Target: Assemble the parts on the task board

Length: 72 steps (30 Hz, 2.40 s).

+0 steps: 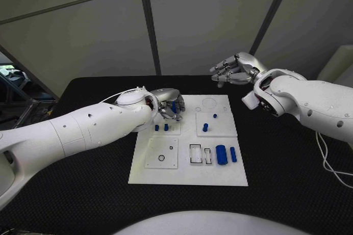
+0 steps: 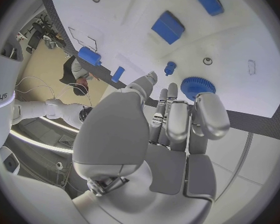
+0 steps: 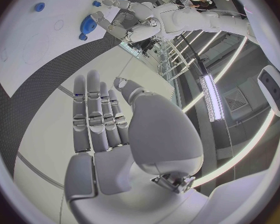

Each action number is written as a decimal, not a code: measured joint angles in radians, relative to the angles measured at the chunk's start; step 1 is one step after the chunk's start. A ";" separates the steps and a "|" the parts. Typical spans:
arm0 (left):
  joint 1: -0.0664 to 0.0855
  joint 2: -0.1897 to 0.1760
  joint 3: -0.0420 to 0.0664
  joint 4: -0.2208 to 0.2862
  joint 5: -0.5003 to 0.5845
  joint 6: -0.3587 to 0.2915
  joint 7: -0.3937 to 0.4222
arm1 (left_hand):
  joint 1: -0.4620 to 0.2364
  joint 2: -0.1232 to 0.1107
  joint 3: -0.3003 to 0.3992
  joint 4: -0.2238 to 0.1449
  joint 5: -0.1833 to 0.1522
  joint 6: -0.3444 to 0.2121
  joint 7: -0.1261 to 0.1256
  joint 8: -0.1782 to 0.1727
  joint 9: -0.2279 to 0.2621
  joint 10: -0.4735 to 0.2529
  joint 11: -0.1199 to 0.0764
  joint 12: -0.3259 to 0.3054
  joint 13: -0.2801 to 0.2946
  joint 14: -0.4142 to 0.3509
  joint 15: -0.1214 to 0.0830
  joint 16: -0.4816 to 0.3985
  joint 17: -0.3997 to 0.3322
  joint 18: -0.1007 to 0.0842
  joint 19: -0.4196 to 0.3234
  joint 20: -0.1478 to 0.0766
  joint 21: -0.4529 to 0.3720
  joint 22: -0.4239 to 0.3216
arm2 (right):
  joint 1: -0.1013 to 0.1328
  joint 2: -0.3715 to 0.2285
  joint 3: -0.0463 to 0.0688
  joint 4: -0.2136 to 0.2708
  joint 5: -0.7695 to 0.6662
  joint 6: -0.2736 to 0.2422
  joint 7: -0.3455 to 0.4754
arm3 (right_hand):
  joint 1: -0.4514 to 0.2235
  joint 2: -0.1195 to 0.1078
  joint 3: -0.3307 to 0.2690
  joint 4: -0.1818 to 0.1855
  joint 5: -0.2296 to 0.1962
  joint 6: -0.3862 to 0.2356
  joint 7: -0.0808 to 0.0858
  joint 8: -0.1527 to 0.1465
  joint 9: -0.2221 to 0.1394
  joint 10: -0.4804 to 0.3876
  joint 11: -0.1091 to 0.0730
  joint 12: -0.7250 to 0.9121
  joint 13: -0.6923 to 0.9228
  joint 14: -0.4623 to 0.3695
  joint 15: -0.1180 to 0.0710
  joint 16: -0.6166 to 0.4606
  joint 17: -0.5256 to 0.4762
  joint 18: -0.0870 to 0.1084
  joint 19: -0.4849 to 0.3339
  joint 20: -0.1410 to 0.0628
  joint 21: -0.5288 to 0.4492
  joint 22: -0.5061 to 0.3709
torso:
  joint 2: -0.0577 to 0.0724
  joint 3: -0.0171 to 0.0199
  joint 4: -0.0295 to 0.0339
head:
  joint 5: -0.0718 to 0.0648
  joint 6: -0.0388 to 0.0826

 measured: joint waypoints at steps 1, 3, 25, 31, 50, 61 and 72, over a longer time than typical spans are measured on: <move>-0.001 0.000 0.000 -0.001 -0.002 0.005 -0.001 | 0.000 0.000 0.000 0.000 0.000 0.000 0.000 0.000 0.000 0.000 0.000 0.000 0.000 0.000 0.000 0.000 0.000 0.000 0.000 0.000 0.000 0.002 | 0.000 0.000 0.000 0.000 0.000 0.000 0.000 | 0.000 0.000 0.000 0.000 0.000 0.000 0.000 0.000 0.000 0.000 0.000 0.000 0.000 0.000 0.000 0.000 0.000 0.000 0.000 0.000 0.000 0.000 | 0.000 0.0000 0.0000 | 0.000 -0.001; -0.002 0.001 0.000 -0.004 -0.006 0.017 -0.005 | -0.002 0.002 0.000 0.000 0.000 0.002 0.002 0.000 -0.001 0.002 -0.002 0.000 -0.002 0.000 0.000 0.000 0.000 0.000 0.000 0.000 0.005 0.007 | 0.000 0.000 0.000 0.000 0.000 0.000 -0.001 | 0.000 0.000 0.000 0.000 0.000 0.000 0.000 0.000 -0.001 0.000 0.000 0.000 -0.001 0.000 0.000 0.000 0.000 0.000 0.000 0.000 0.000 0.000 | 0.000 0.0000 0.0001 | 0.000 -0.001; -0.009 0.012 -0.001 -0.021 -0.021 0.068 -0.030 | 0.020 0.036 0.061 -0.016 0.000 0.042 -0.004 0.000 -0.014 0.055 -0.009 -0.016 -0.022 0.003 -0.004 0.013 -0.014 0.000 0.004 -0.004 0.033 0.039 | 0.000 0.007 0.000 -0.002 0.000 0.000 -0.001 | 0.000 0.000 0.000 0.000 0.003 0.000 0.000 0.000 -0.001 0.004 0.004 0.000 -0.005 0.000 0.000 -0.005 -0.001 0.000 0.000 0.000 0.000 0.001 | -0.001 0.0003 0.0009 | 0.002 -0.001; -0.009 0.015 0.000 -0.026 -0.021 0.070 -0.033 | 0.024 0.040 0.082 -0.024 0.000 0.050 -0.004 -0.004 -0.018 0.066 -0.010 -0.023 -0.027 0.004 -0.004 0.017 -0.019 0.000 0.003 -0.004 0.039 0.044 | 0.000 0.007 0.000 -0.002 0.000 0.000 -0.001 | 0.000 0.000 0.000 0.000 0.003 0.000 0.000 0.000 -0.001 0.004 0.004 0.000 -0.005 0.000 0.000 -0.005 -0.001 0.000 0.000 0.000 0.000 0.001 | -0.001 0.0005 0.0009 | 0.002 -0.001; -0.011 0.022 0.002 -0.034 -0.021 0.067 -0.035 | 0.034 0.050 0.138 -0.063 0.000 0.082 -0.004 -0.015 -0.028 0.105 -0.012 -0.048 -0.041 0.003 -0.004 0.025 -0.031 0.000 0.003 -0.004 0.062 0.069 | 0.000 0.006 0.000 0.000 0.000 0.000 0.000 | 0.000 0.000 0.003 0.003 0.007 0.000 0.000 0.000 -0.001 0.004 0.004 -0.004 -0.009 0.000 0.000 -0.005 -0.001 0.000 0.000 0.000 0.000 0.001 | -0.002 0.0011 0.0012 | -0.005 0.000; -0.019 -0.028 0.030 0.029 -0.019 0.035 -0.028 | 0.030 0.046 0.145 -0.065 0.000 0.093 0.000 -0.020 -0.031 0.116 -0.009 -0.061 -0.044 0.003 -0.004 0.029 -0.035 0.000 0.003 -0.004 0.062 0.071 | 0.000 0.002 0.000 0.001 0.000 0.000 0.000 | 0.000 0.000 0.003 0.003 0.008 0.000 0.000 0.000 -0.001 0.004 0.004 -0.003 -0.010 0.000 0.000 -0.005 -0.001 0.000 0.000 0.000 0.000 0.001 | -0.001 -0.0001 0.0029 | 0.001 0.000; -0.017 -0.099 0.066 0.101 -0.017 0.024 -0.027 | 0.030 0.046 0.151 -0.070 0.000 0.100 0.000 -0.020 -0.034 0.123 -0.009 -0.066 -0.046 0.003 -0.004 0.029 -0.036 0.000 0.003 -0.004 0.062 0.073 | 0.000 0.001 0.000 0.000 0.000 0.000 0.000 | 0.000 0.000 0.003 0.003 0.008 0.000 0.000 0.000 -0.001 0.003 0.004 -0.003 -0.011 0.000 0.000 -0.005 -0.001 0.000 0.000 0.000 0.000 0.001 | -0.002 -0.0002 0.0029 | 0.007 -0.003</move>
